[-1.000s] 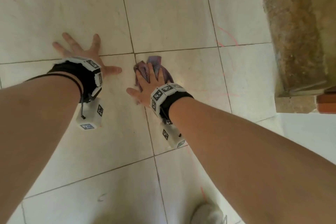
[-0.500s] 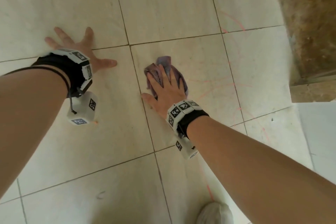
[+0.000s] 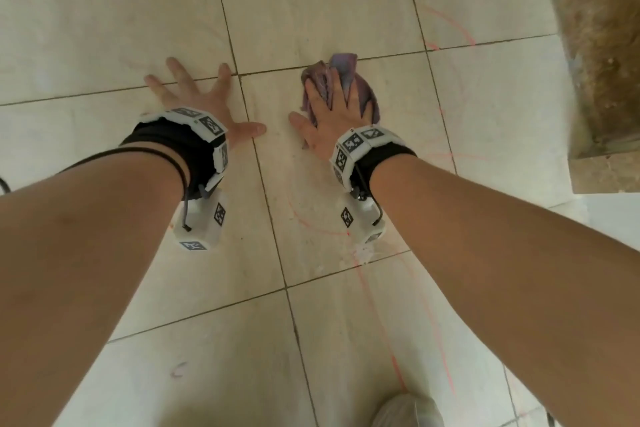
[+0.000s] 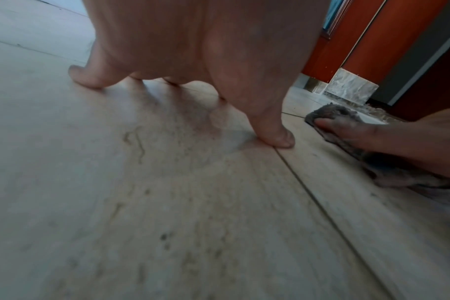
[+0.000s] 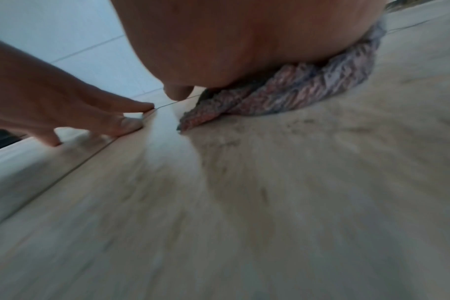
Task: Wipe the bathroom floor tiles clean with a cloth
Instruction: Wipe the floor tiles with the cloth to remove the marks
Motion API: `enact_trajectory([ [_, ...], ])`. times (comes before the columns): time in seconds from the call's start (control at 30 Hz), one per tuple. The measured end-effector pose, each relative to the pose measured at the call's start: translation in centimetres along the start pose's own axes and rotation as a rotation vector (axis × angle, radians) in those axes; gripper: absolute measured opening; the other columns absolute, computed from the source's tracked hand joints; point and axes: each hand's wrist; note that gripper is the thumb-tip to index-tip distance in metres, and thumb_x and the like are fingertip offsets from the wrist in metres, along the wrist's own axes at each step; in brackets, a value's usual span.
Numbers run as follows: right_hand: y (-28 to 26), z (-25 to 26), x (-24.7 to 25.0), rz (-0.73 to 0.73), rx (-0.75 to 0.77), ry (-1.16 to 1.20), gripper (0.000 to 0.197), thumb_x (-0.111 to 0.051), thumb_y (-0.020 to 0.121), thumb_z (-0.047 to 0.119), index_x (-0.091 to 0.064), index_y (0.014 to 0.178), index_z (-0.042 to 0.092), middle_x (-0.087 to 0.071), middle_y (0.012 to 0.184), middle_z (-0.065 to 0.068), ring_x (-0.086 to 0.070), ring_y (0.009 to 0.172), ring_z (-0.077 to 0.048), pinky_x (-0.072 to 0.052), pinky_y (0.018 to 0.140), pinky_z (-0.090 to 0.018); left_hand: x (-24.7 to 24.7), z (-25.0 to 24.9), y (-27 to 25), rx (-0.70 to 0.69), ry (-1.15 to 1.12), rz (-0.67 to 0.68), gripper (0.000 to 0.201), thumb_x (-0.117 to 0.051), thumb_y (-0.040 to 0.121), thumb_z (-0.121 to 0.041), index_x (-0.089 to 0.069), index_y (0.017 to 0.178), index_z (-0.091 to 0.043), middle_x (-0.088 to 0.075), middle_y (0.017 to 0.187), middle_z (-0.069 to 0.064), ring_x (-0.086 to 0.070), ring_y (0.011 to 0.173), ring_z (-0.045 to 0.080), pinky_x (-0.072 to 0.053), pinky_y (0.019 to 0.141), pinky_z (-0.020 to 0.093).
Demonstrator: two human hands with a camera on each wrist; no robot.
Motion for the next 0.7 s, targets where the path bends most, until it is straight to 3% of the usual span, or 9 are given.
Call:
enact_trajectory([
  [0.2, -6.0, -3.8, -3.7, 0.089, 0.085, -0.083, 0.068, -0.018, 0.095, 0.067, 0.010, 0.152, 0.041, 0.027, 0.159, 0.008, 0.019, 0.148, -0.025, 0.008, 0.117, -0.052, 0.4, -0.2, -0.4, 0.004, 0.046, -0.003, 0.108, -0.049, 0.076, -0.081, 0.009, 0.155, -0.034, 0.019, 0.157, 0.027, 0.013, 0.145, 0.048, -0.002, 0.114, 0.063],
  [0.33, -3.7, -5.7, -1.3, 0.069, 0.017, -0.031, 0.068, -0.020, 0.096, 0.067, 0.008, 0.153, 0.041, 0.027, 0.159, 0.008, 0.019, 0.147, -0.027, 0.005, 0.117, -0.055, 0.0, -0.8, -0.2, 0.034, 0.013, 0.009, 0.111, -0.049, 0.075, -0.083, 0.011, 0.154, -0.035, 0.021, 0.157, 0.026, 0.014, 0.143, 0.051, -0.002, 0.113, 0.065],
  [0.5, -0.2, -2.8, -0.2, 0.005, -0.076, 0.006, 0.076, -0.021, 0.094, 0.070, 0.008, 0.154, 0.034, 0.027, 0.159, 0.000, 0.024, 0.145, -0.033, 0.007, 0.114, -0.059, -0.8, -1.2, 0.3, 0.053, -0.046, -0.007, 0.112, -0.049, 0.071, -0.085, 0.012, 0.153, -0.040, 0.025, 0.158, 0.020, 0.015, 0.142, 0.053, -0.008, 0.110, 0.070],
  [0.7, -5.1, -4.9, -2.6, 0.088, 0.079, -0.008, 0.062, -0.017, 0.099, 0.061, 0.007, 0.153, 0.040, 0.026, 0.159, 0.007, 0.020, 0.147, -0.026, 0.006, 0.118, -0.053, -0.8, -1.6, 0.2, 0.060, -0.056, -0.015, 0.115, -0.052, 0.070, -0.085, 0.012, 0.153, -0.038, 0.023, 0.159, 0.020, 0.013, 0.142, 0.054, -0.009, 0.109, 0.071],
])
Point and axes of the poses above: each hand's wrist, its own y-axis towards the middle knuckle, its own x-axis out of the back of the hand, z = x × y
